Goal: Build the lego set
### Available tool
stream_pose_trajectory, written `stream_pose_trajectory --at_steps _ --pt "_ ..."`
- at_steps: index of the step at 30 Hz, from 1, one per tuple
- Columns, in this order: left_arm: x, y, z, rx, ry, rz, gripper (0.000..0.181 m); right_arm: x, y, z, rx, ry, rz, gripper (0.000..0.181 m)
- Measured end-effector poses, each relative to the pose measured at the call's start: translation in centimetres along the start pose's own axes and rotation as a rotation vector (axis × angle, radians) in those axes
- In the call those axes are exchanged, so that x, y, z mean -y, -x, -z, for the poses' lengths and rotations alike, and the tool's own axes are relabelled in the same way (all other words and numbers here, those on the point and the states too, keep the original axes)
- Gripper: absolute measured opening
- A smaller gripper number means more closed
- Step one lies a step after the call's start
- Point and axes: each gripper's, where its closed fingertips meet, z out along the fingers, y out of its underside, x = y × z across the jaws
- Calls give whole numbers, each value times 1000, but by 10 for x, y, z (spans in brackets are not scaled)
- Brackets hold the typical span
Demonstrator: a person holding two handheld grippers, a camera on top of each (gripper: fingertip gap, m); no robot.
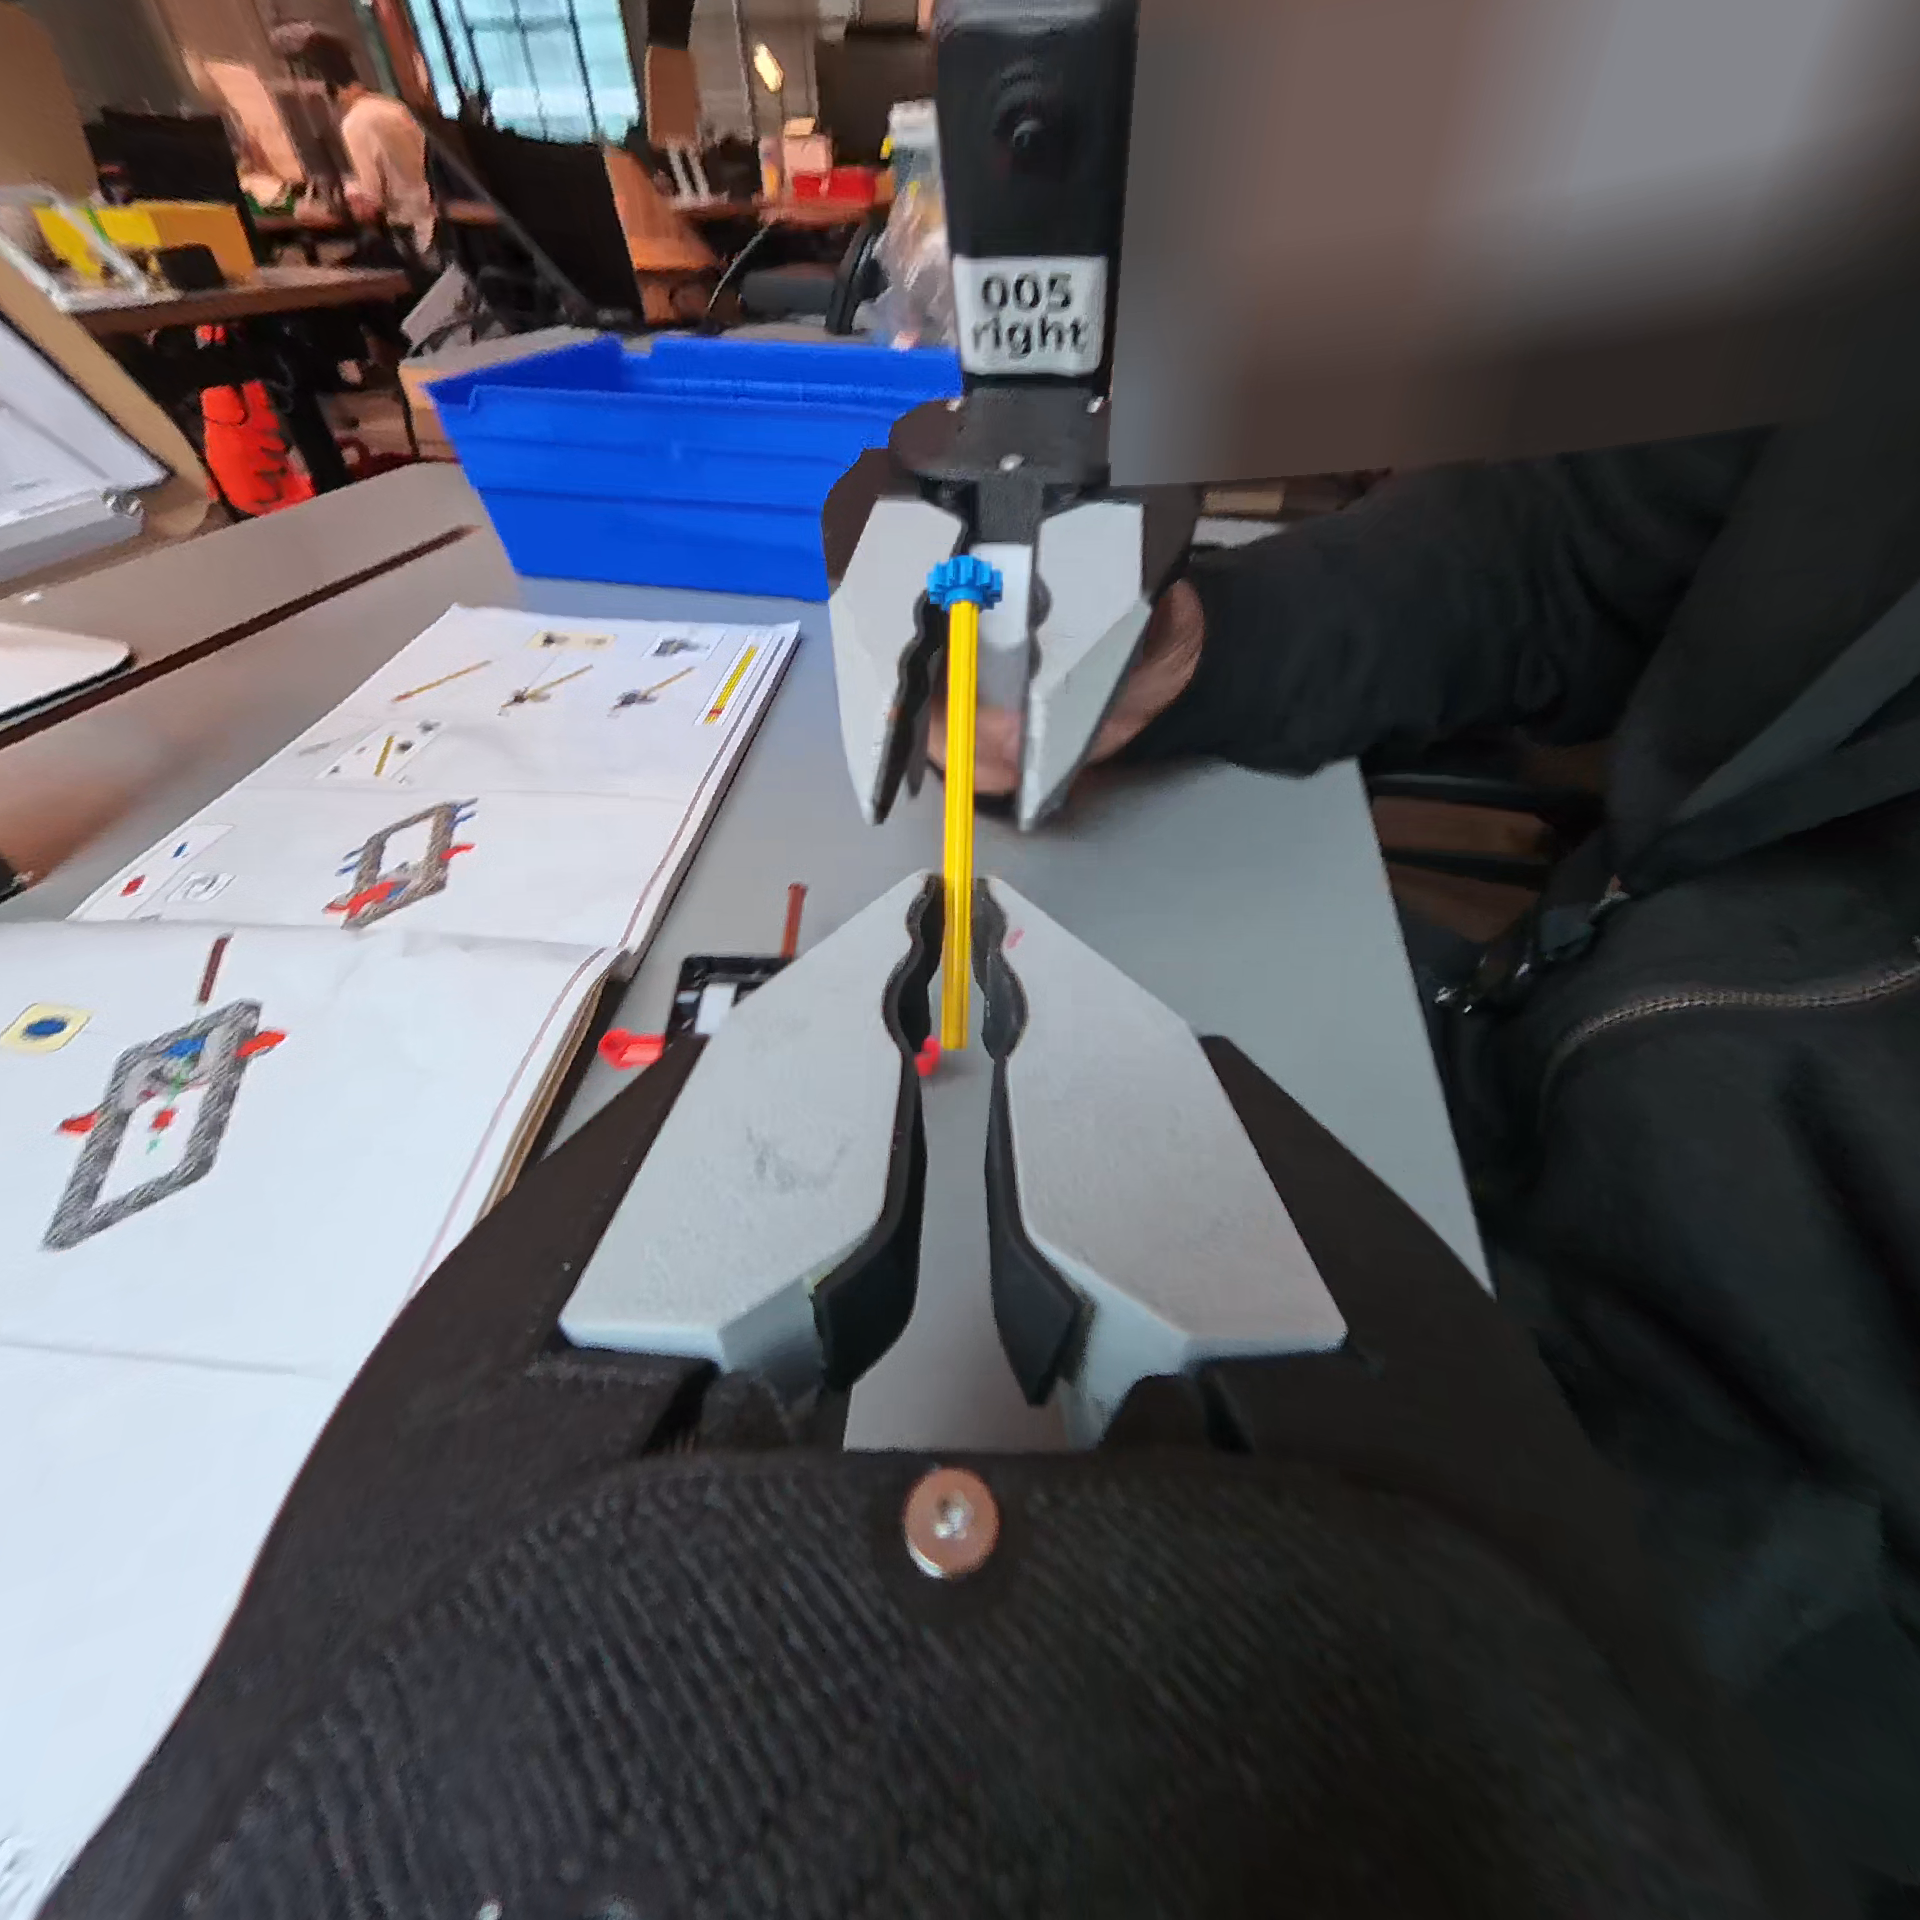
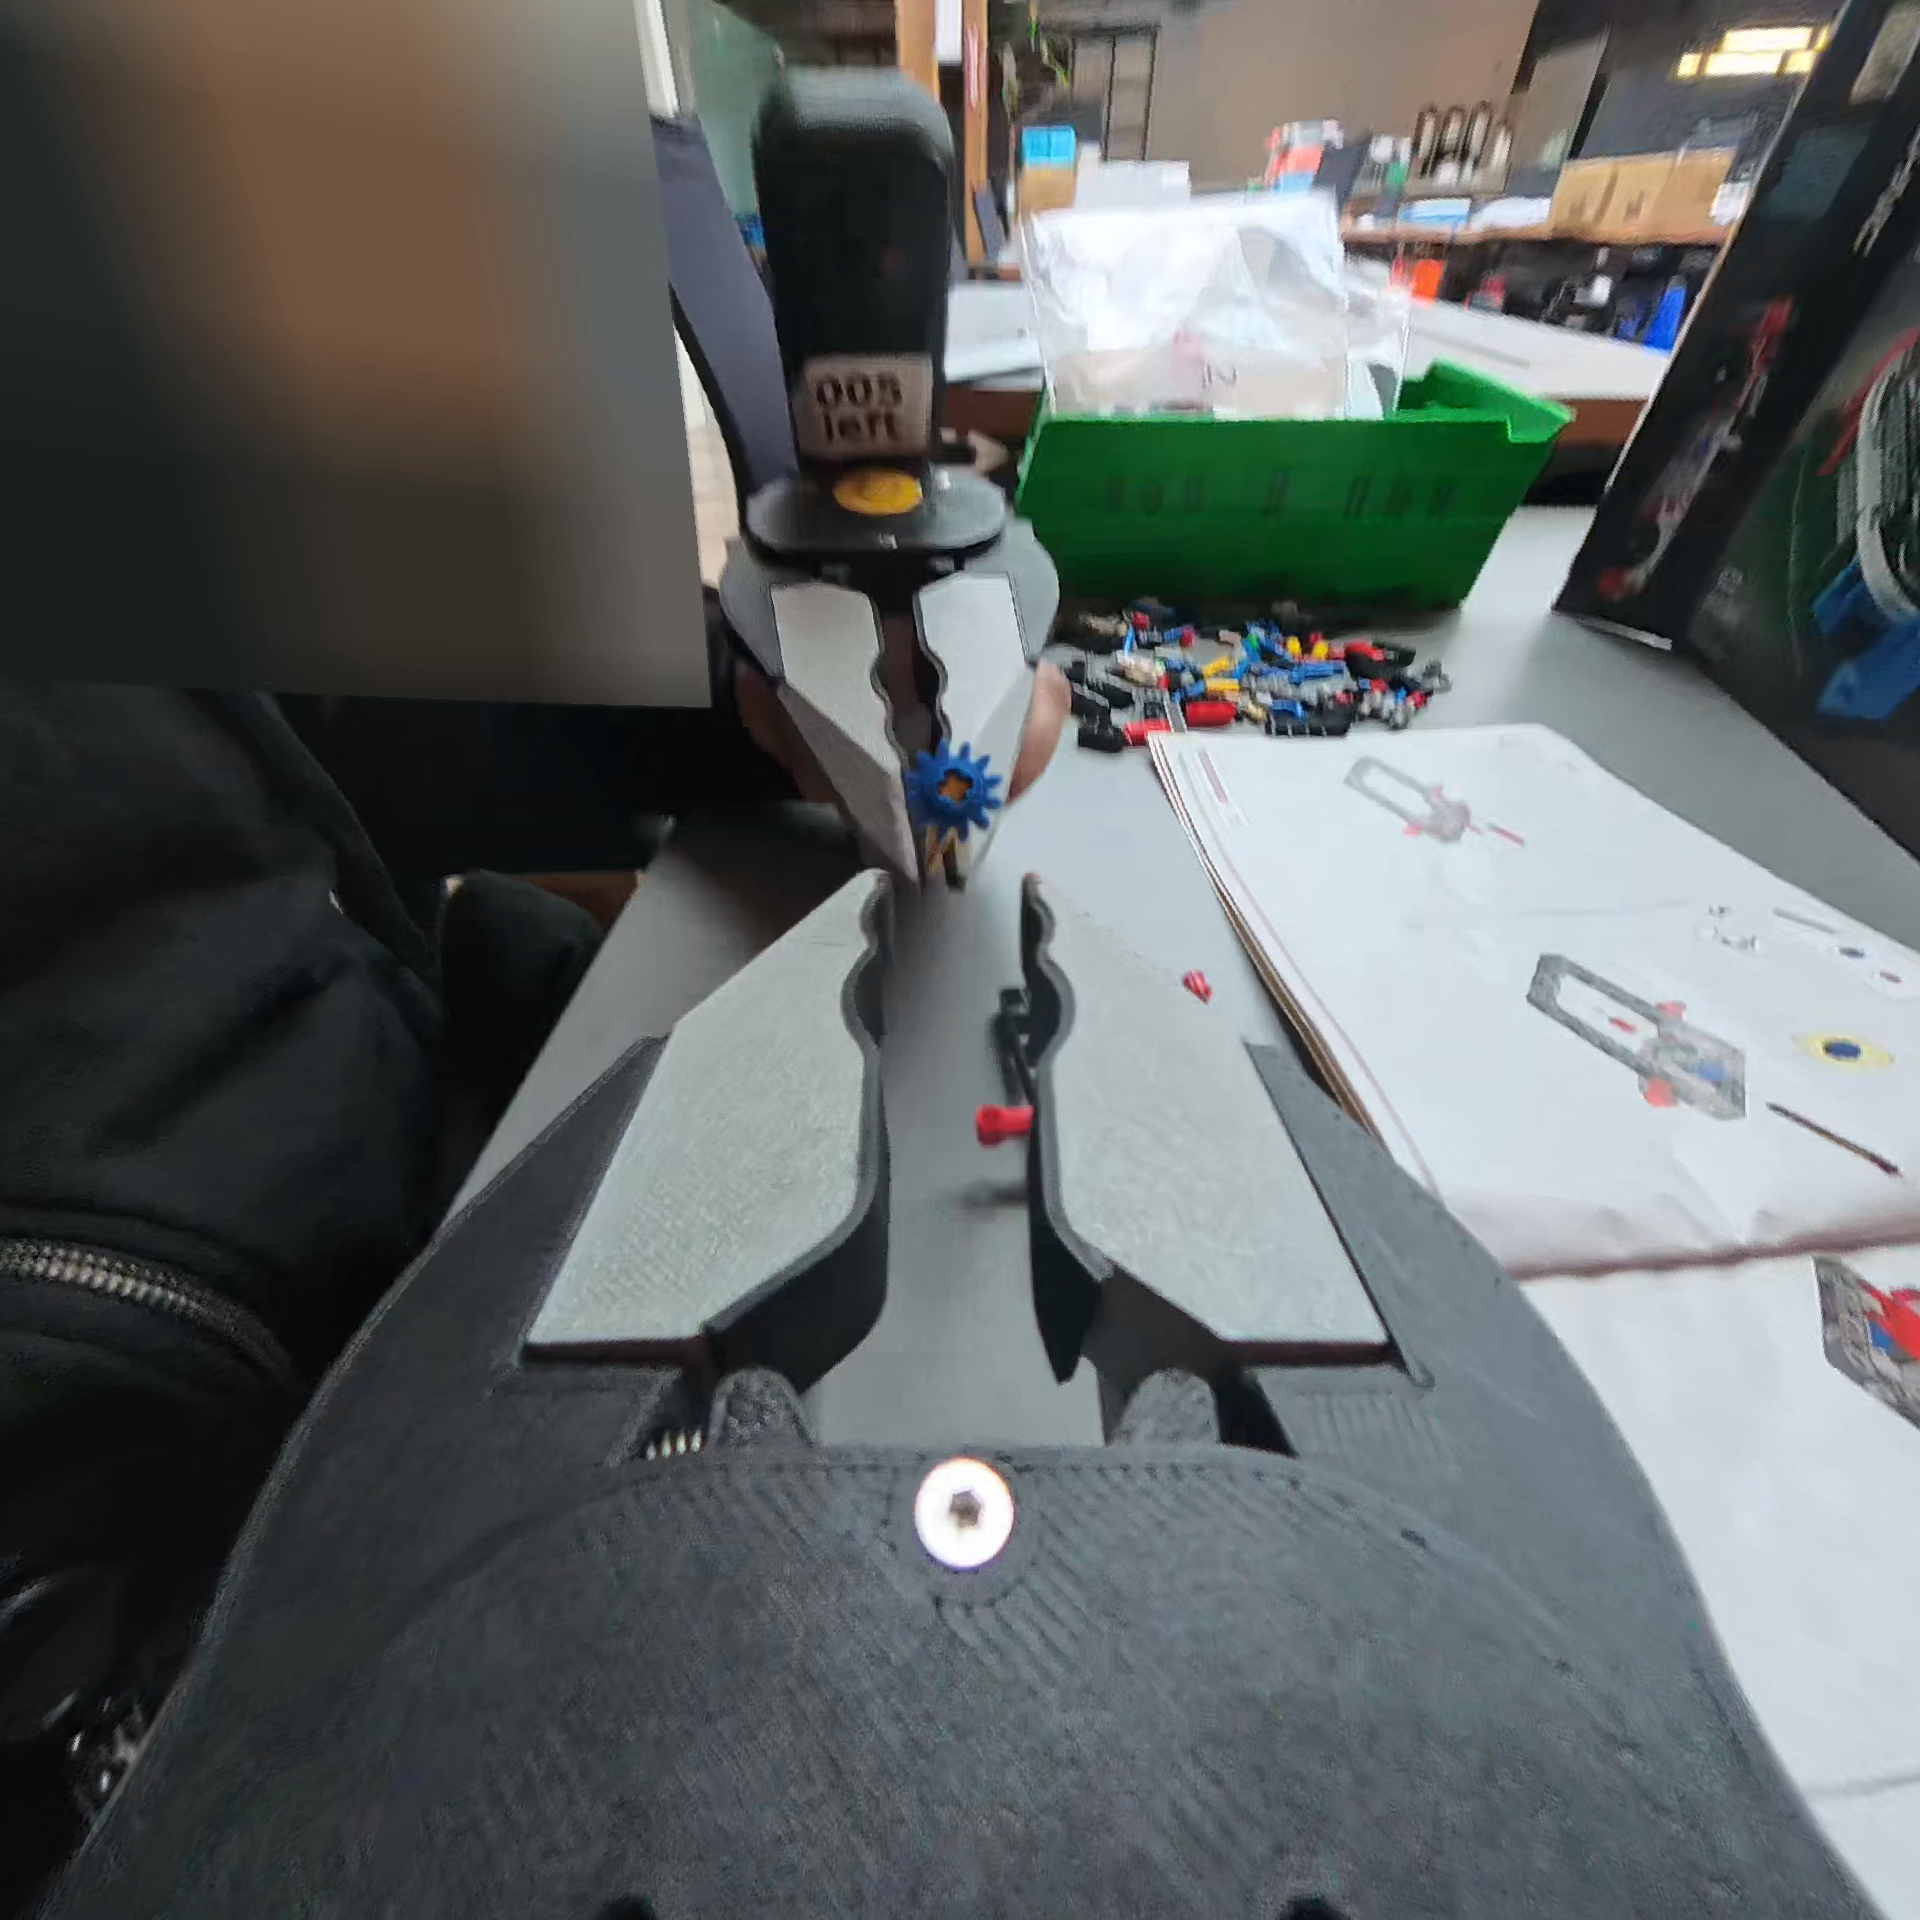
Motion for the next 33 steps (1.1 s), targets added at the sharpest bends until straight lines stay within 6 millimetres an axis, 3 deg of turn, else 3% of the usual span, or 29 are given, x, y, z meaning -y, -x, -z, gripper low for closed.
stream_pose_trajectory --at_steps 3,10,21,29,33 --pt "-17 16 6 56 113 31 3 -26 -19 13 -62 130 24 25" --pt "-56 34 12 138 368 -41 2 -56 -54 36 -157 281 74 32" --pt "-69 45 10 179 456 -114 2 -69 -55 24 -27 370 81 20" --pt "-76 47 7 175 501 -130 2 -69 -52 23 11 368 95 0" --pt "-77 47 8 180 504 -128 2 -70 -54 21 6 377 100 10"
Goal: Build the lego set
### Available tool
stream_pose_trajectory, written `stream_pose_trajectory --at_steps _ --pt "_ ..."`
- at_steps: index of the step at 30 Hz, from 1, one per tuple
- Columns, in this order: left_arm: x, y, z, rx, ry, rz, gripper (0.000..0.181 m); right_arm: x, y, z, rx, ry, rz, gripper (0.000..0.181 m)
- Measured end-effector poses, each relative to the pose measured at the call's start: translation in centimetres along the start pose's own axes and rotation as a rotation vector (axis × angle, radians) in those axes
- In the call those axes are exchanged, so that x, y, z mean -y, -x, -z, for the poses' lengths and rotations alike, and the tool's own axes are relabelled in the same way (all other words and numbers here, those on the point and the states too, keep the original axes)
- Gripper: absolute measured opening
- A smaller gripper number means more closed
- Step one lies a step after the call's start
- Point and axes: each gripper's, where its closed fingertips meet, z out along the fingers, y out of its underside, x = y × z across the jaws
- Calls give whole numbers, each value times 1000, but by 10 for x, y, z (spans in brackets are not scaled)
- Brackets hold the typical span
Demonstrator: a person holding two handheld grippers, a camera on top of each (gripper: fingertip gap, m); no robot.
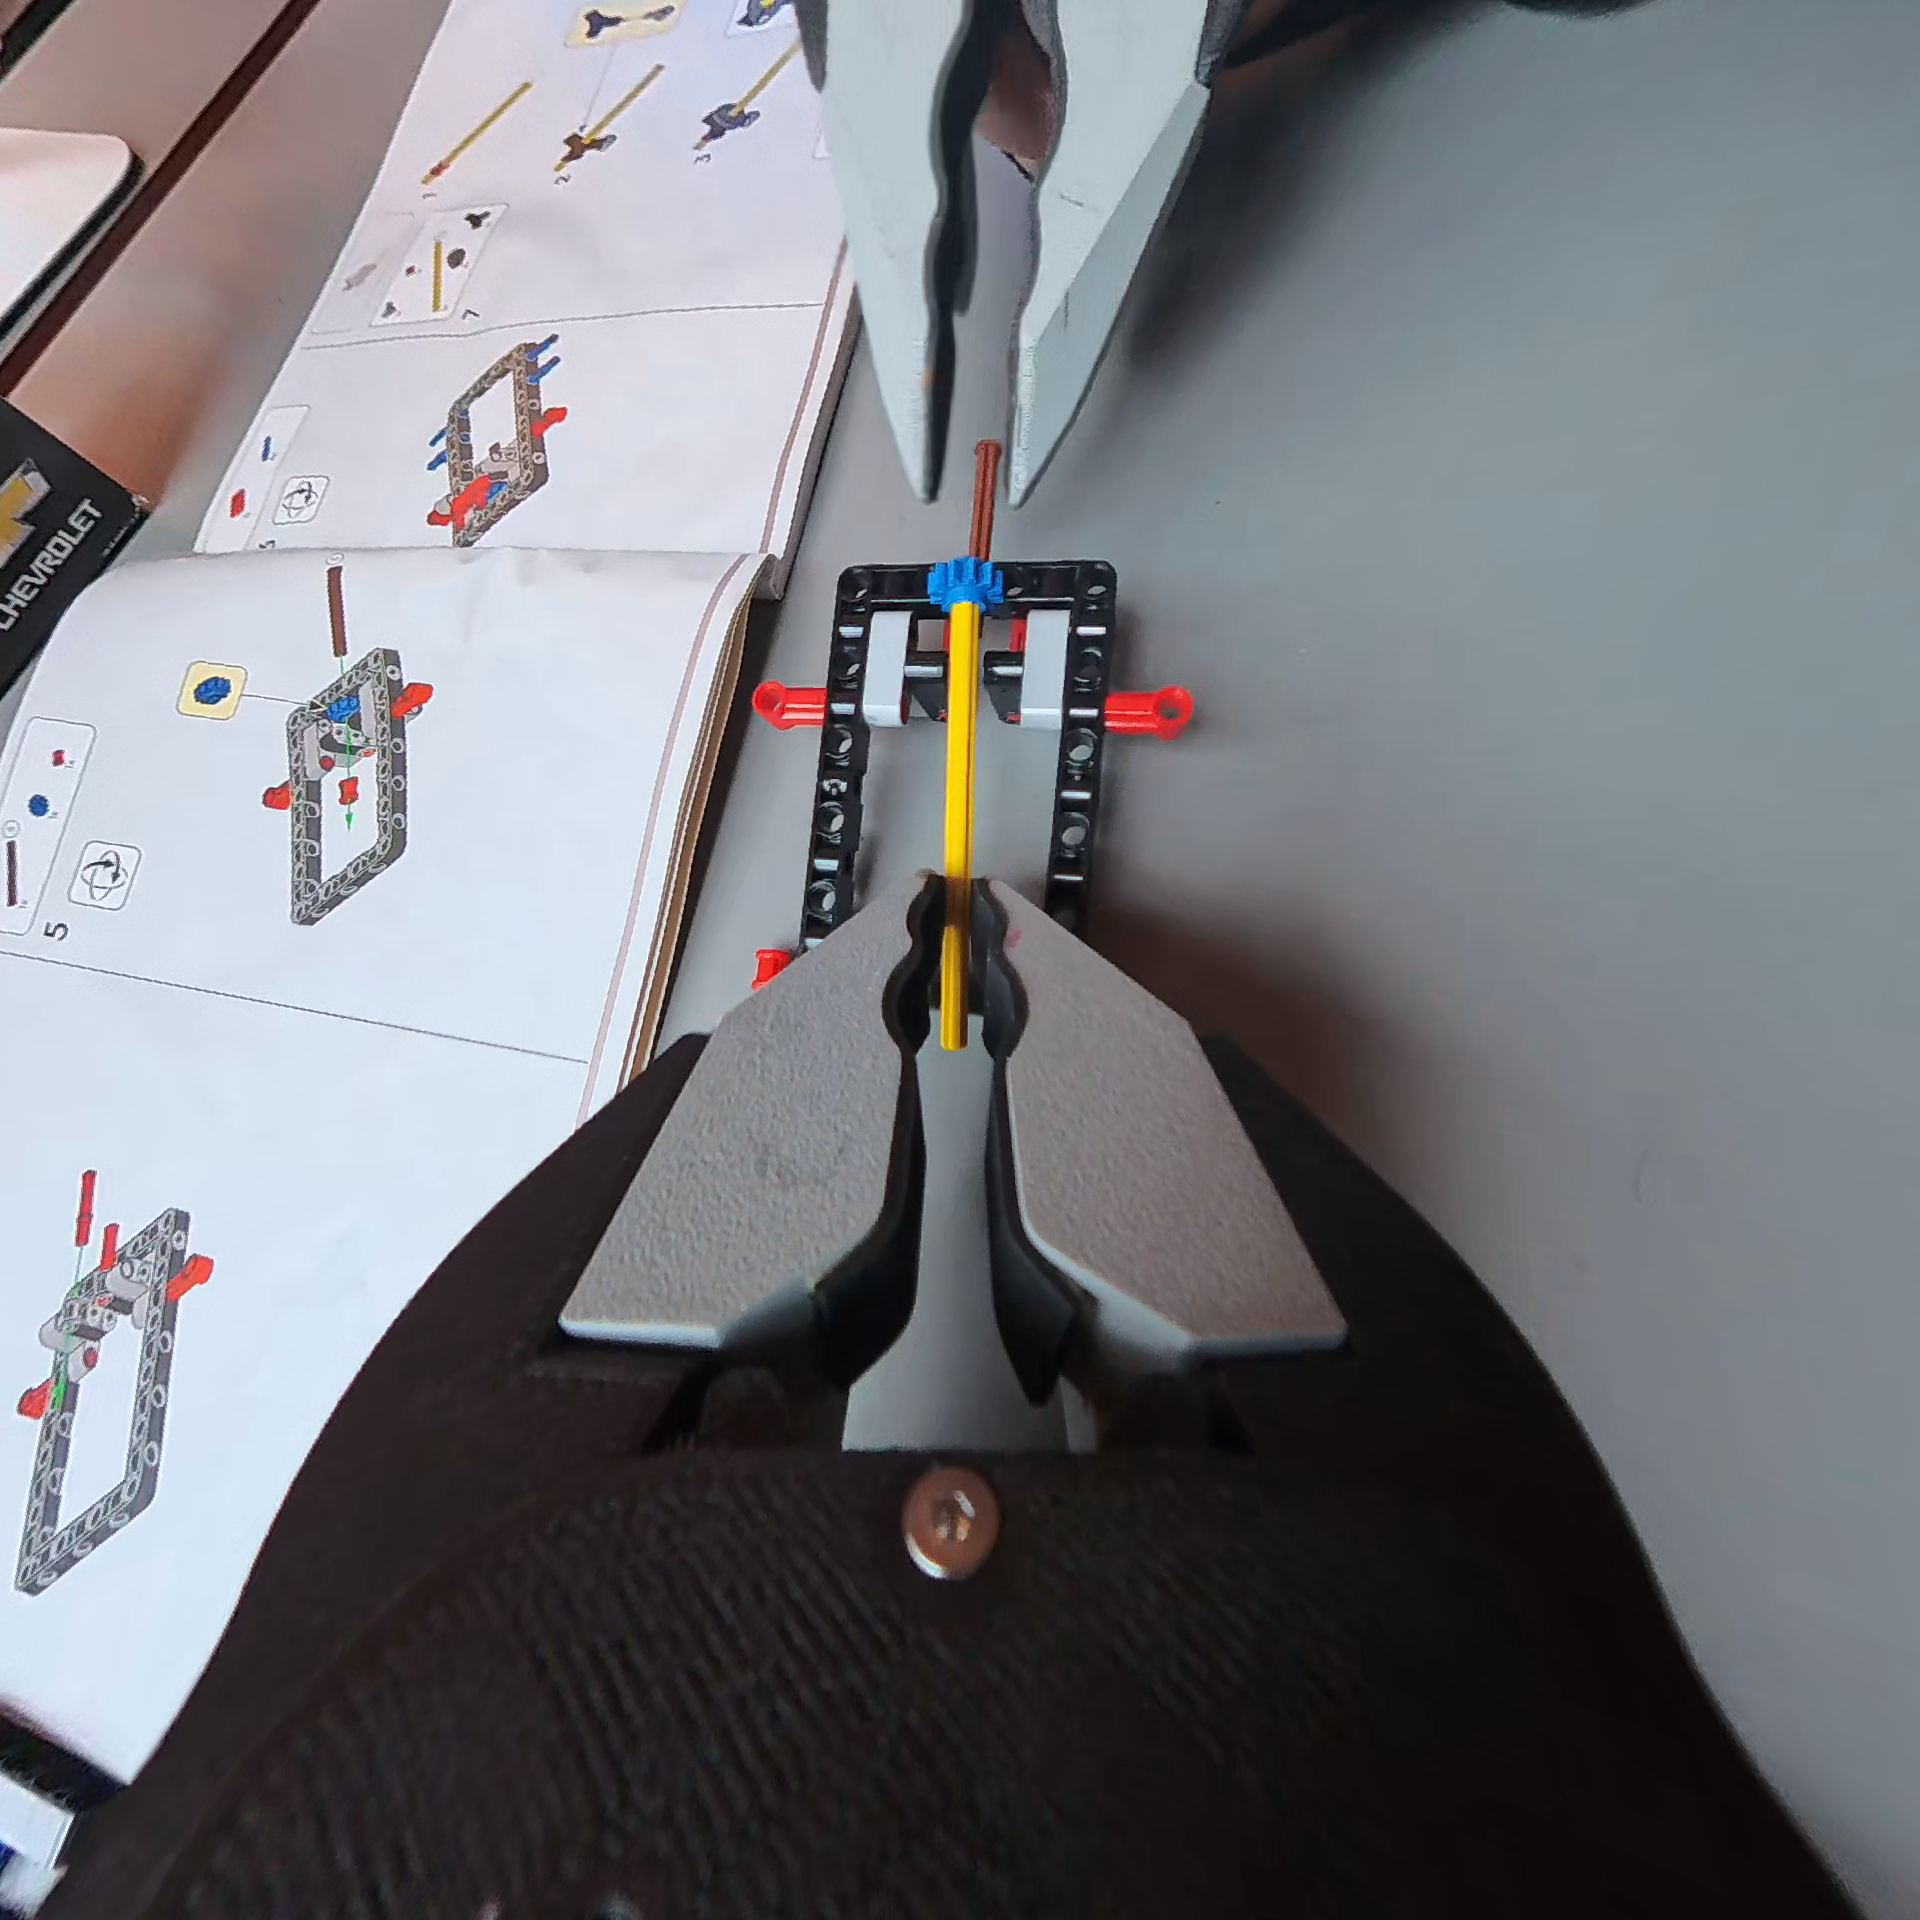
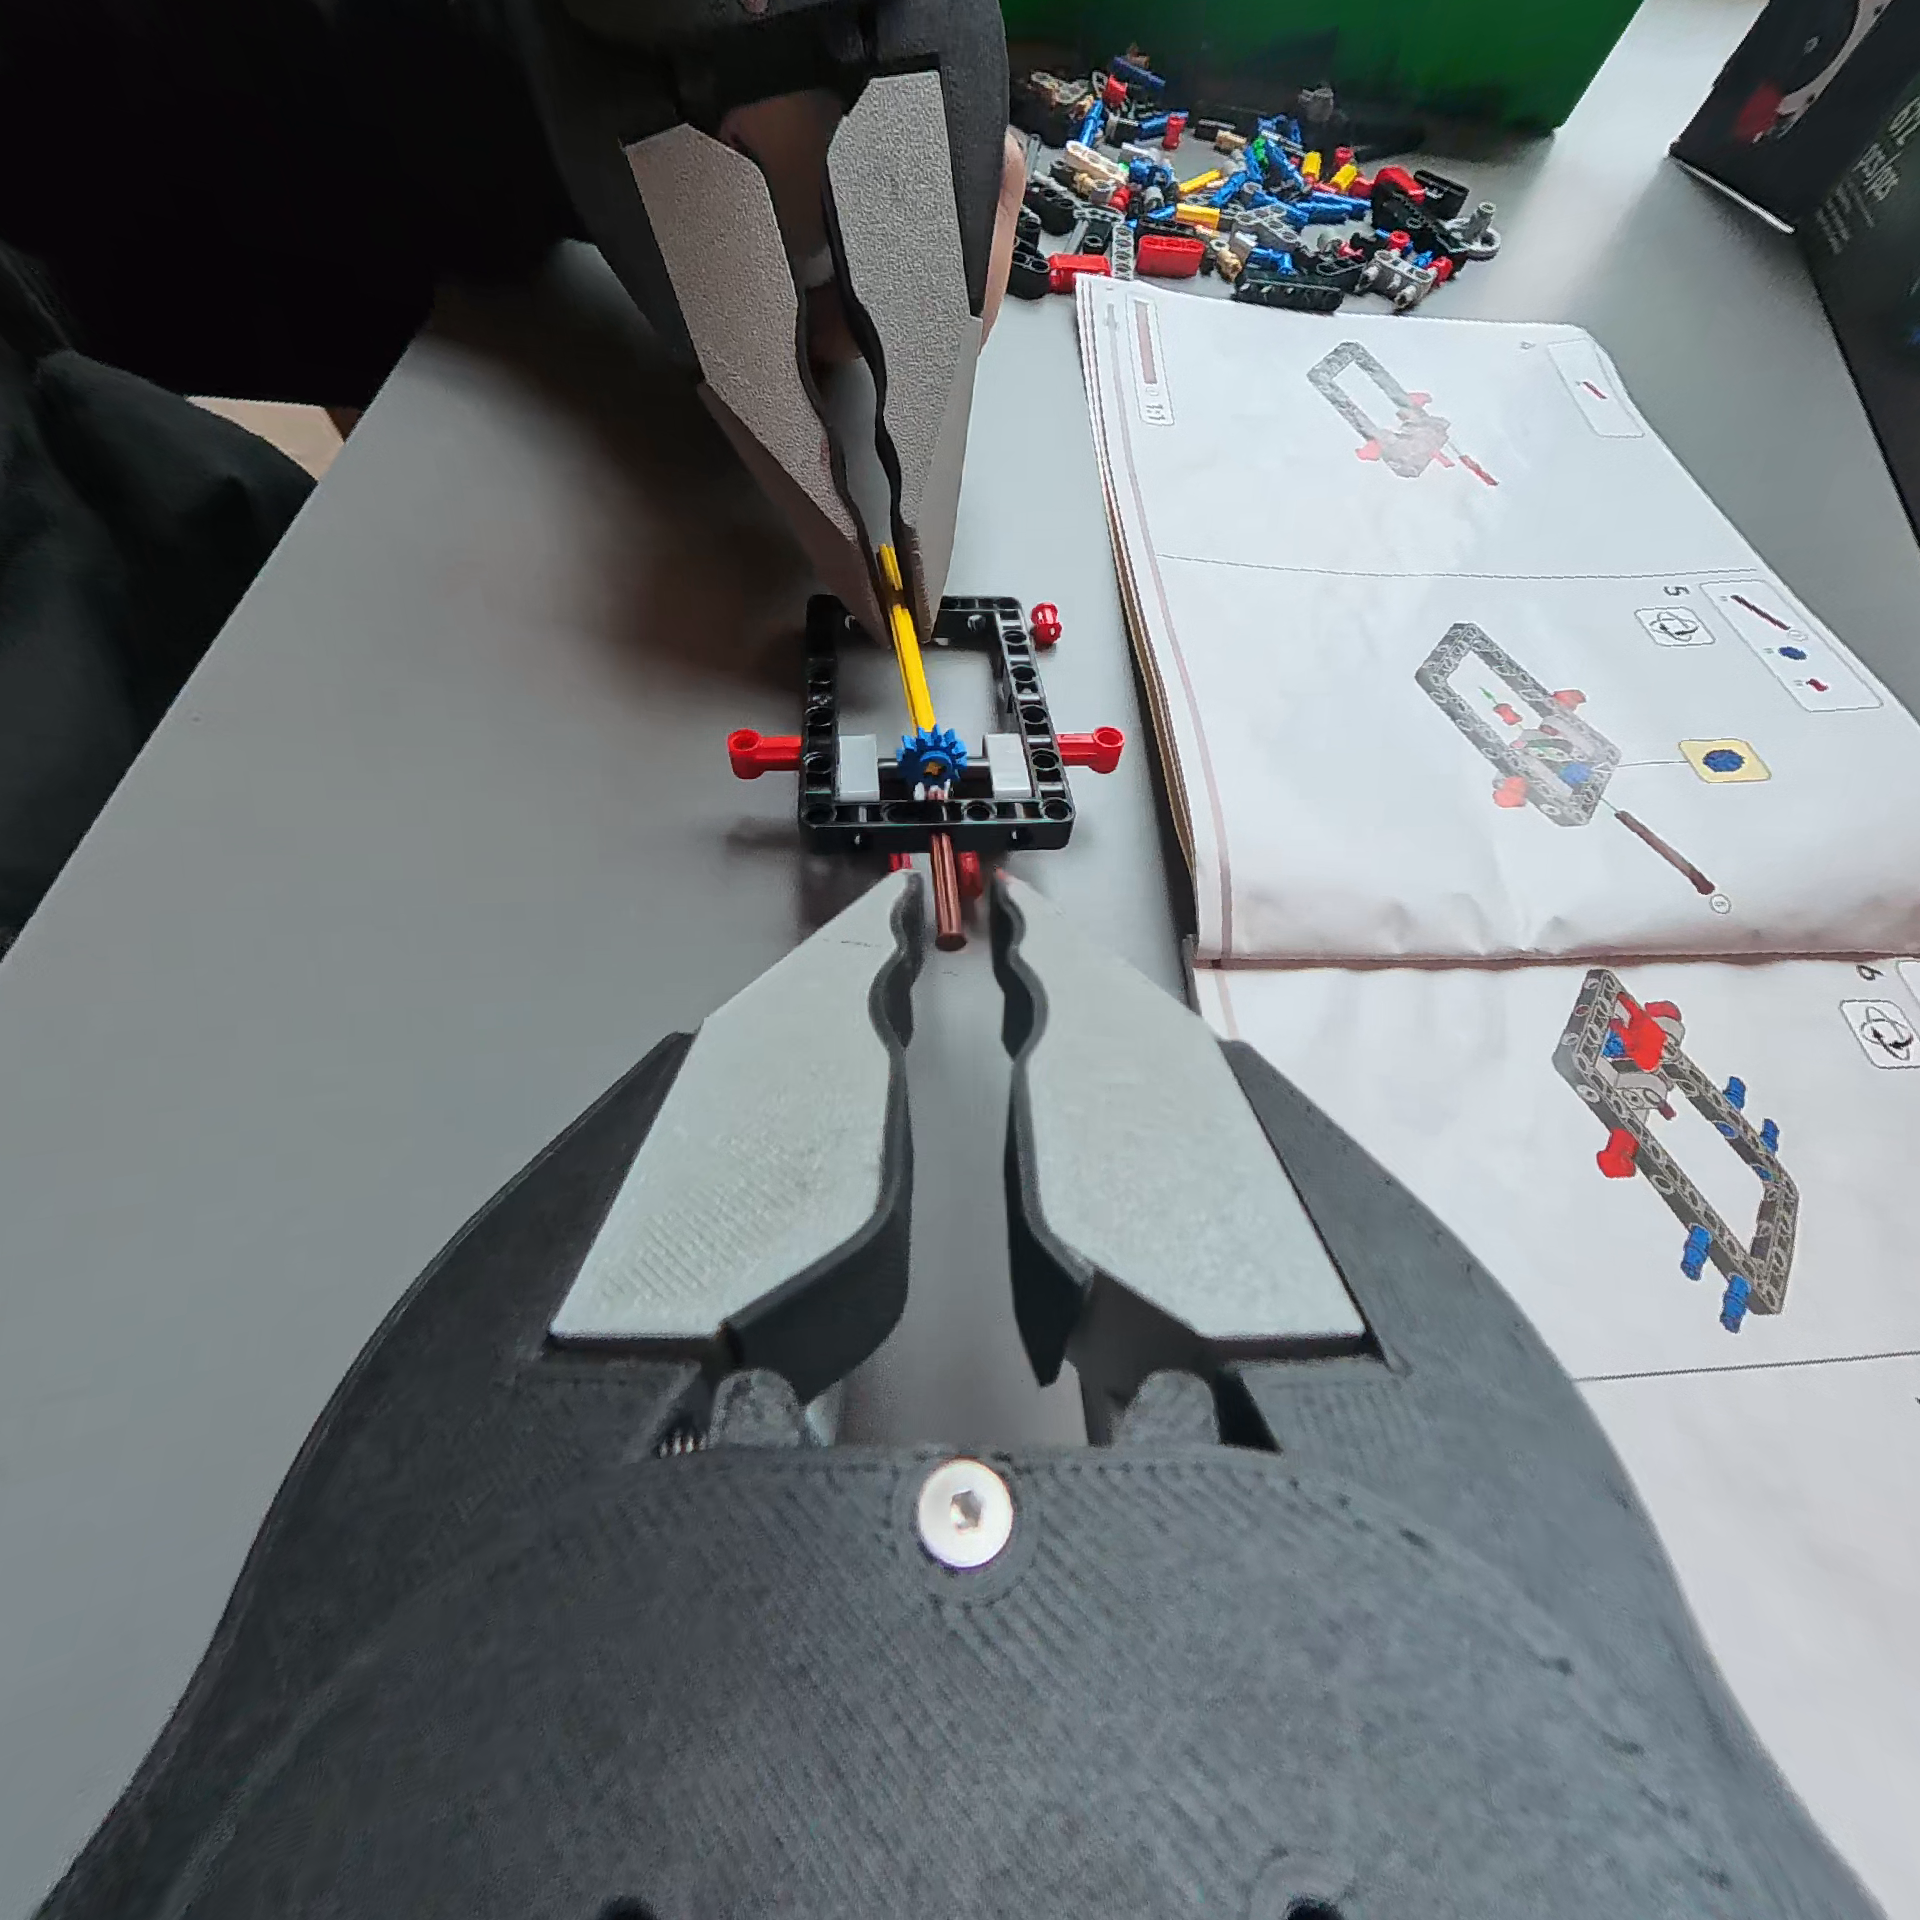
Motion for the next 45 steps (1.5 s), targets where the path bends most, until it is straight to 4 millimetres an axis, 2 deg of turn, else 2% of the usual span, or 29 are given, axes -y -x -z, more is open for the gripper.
stream_pose_trajectory --at_steps 3,6,9,24,45 --pt "-2 2 1 5 5 5 2 0 -1 0 5 2 -6 15" --pt "-3 2 2 12 5 -7 2 -1 0 -1 3 10 4 2" --pt "-4 1 2 16 13 -18 3 -2 1 -2 1 18 16 1" --pt "-5 5 -6 32 47 -63 3 -1 2 -1 4 9 20 1" --pt "-7 9 -7 45 58 -69 3 -4 0 5 8 9 17 0"
